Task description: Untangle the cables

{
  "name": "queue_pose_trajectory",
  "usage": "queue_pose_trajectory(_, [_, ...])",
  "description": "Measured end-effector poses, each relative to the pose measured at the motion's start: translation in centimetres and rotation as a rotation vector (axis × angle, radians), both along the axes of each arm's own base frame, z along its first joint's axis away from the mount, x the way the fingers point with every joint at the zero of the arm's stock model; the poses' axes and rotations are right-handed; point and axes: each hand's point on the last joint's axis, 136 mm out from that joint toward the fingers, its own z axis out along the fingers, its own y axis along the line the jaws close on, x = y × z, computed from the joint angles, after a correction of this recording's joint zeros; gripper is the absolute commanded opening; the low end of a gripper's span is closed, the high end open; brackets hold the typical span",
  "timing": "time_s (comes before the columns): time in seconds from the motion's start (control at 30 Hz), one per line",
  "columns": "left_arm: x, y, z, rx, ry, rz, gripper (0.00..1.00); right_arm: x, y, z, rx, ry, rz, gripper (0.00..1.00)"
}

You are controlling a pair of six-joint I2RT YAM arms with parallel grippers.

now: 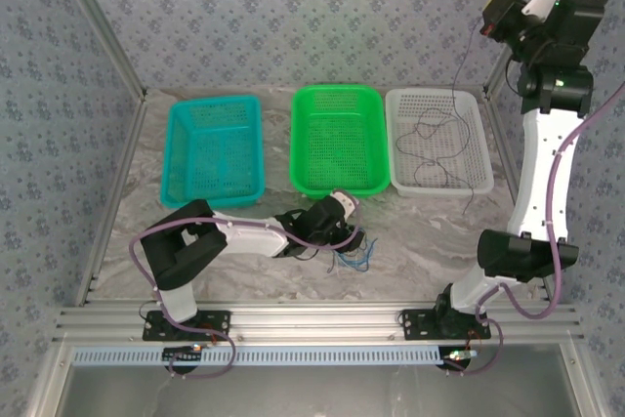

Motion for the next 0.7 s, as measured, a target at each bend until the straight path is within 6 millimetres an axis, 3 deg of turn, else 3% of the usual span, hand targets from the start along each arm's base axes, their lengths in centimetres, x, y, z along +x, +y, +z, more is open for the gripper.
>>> queue_pose_trajectory(0.17, [0.1, 0.1, -0.1, 0.003, -0.002, 0.007, 0.57, 2.0, -0.3, -6.9, 0.004, 0.154, -0.002, 0.0])
queue_pose_trajectory(0.43, [0.1, 0.5, -0.5, 0.014, -0.001, 0.023, 0.57, 3.6, -0.5, -12.2, -0.033, 0.276, 0.017, 0.0])
queue_pose_trajectory(0.5, [0.2, 0.6, -0.5, 0.016, -0.002, 0.026, 0.57, 3.5, -0.4, -15.0, -0.037, 0.327, 0.021, 0.0])
queue_pose_trajectory(0.57, [0.1, 0.7, -0.6, 0.018, -0.001, 0.026, 0.57, 3.1, -0.3, -18.9, -0.03, 0.413, 0.03, 0.0])
queue_pose_trajectory(0.6, [0.1, 0.7, -0.6, 0.019, -0.001, 0.026, 0.57, 2.9, -0.2, -20.8, -0.028, 0.453, 0.034, 0.03])
queue_pose_trajectory(0.67, [0.1, 0.7, -0.6, 0.019, 0.0, 0.026, 0.57, 2.4, -0.1, -24.2, -0.023, 0.536, 0.039, 0.22])
queue_pose_trajectory(0.7, [0.1, 0.7, -0.6, 0.019, 0.0, 0.026, 0.57, 2.1, -0.2, -25.7, -0.024, 0.575, 0.037, 0.22])
